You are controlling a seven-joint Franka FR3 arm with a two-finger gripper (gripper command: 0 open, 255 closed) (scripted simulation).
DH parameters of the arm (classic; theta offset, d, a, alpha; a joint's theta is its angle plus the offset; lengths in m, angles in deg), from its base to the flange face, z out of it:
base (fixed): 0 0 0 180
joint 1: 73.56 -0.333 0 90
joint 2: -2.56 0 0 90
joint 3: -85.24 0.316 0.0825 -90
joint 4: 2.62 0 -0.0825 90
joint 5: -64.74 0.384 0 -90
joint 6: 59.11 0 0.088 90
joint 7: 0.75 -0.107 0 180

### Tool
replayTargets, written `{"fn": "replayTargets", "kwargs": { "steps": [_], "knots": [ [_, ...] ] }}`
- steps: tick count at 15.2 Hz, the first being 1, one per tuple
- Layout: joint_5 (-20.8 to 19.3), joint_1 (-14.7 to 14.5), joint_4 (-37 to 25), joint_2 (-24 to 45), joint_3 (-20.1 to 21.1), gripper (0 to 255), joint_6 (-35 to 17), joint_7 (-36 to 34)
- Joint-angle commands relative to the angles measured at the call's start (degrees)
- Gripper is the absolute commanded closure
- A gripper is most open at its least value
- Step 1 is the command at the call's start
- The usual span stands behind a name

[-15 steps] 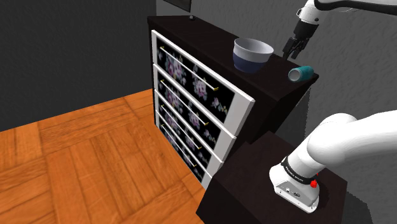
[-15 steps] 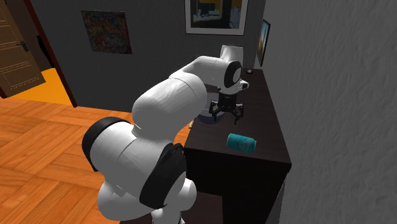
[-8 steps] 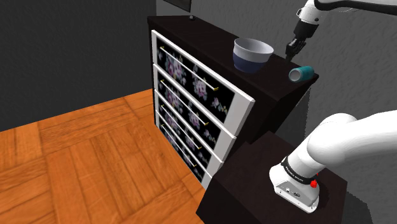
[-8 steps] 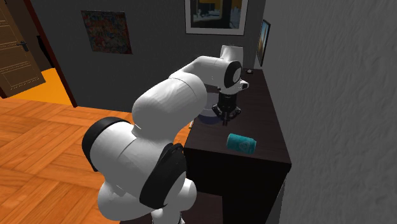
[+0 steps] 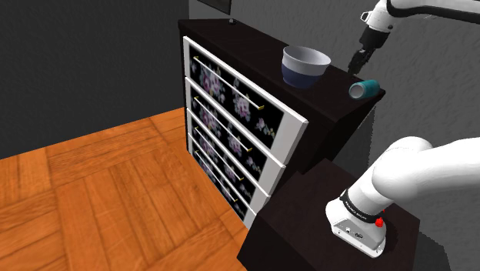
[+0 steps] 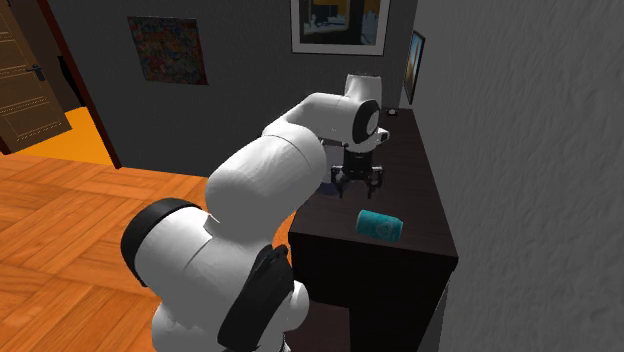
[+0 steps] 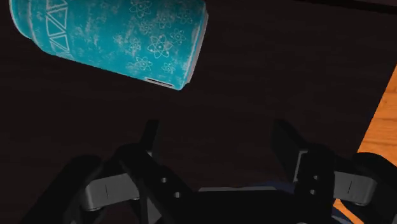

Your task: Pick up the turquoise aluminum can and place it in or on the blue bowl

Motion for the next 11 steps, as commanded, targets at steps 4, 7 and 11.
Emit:
{"fn": "replayTargets", "kwargs": {
  "steps": [4,7,11],
  "knots": [
    [-12.34,-6.34,7.39,-16.22,-7.96,0,0.32,38.54],
    [-19.72,-11.74,7.02,-23.79,-15.12,0,1.52,63.48],
    [-22.44,-13.19,8.34,-25.59,-18.19,0,0.11,68.99]
  ]
}}
